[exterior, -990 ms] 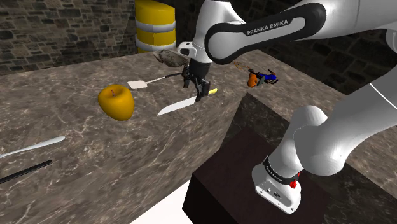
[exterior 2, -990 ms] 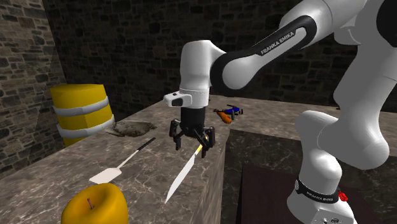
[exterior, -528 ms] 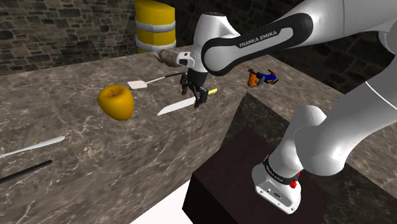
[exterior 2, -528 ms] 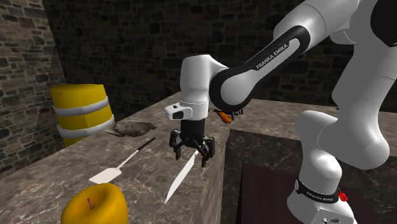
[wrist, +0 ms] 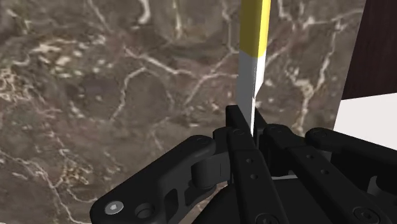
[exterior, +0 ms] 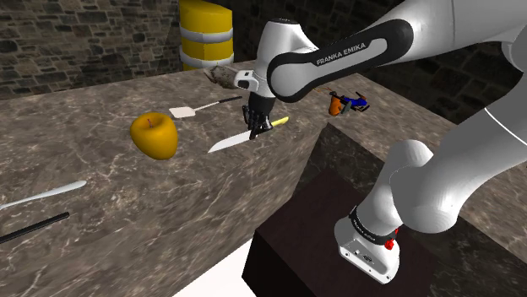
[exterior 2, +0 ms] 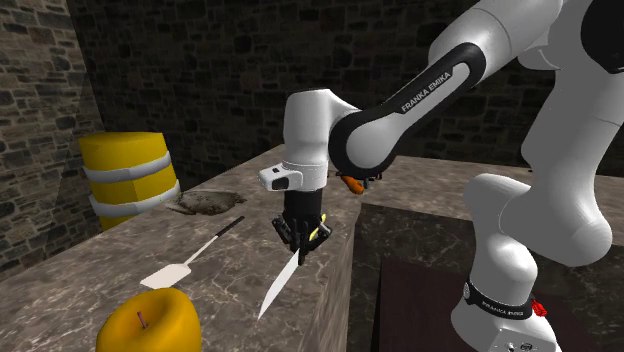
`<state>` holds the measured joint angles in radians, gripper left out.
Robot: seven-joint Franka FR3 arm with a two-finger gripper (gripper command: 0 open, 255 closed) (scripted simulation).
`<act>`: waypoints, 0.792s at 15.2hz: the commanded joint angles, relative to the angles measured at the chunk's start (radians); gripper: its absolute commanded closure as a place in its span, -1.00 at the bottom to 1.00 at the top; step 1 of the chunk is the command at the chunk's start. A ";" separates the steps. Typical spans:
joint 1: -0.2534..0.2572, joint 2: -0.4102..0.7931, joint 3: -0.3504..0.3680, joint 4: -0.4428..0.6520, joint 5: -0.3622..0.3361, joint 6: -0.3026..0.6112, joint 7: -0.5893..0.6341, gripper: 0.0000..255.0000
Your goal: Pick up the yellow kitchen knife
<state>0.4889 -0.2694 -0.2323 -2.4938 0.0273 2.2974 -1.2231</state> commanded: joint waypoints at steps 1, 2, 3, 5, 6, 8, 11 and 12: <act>0.000 0.000 0.000 0.000 0.000 0.000 0.000 1.00; 0.000 0.000 0.000 0.000 0.000 0.000 0.000 1.00; 0.001 -0.002 0.002 0.000 0.000 -0.002 0.003 1.00; 0.000 -0.017 0.004 0.015 -0.004 -0.032 0.008 1.00; -0.001 -0.024 0.005 0.022 -0.006 -0.046 0.010 1.00; -0.002 -0.038 0.008 0.038 -0.010 -0.076 0.015 1.00; -0.004 -0.056 0.011 0.064 -0.014 -0.119 0.021 1.00; -0.004 -0.062 0.012 0.073 -0.015 -0.134 0.023 1.00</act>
<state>0.4847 -0.3295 -0.2212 -2.4317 0.0124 2.1770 -1.2023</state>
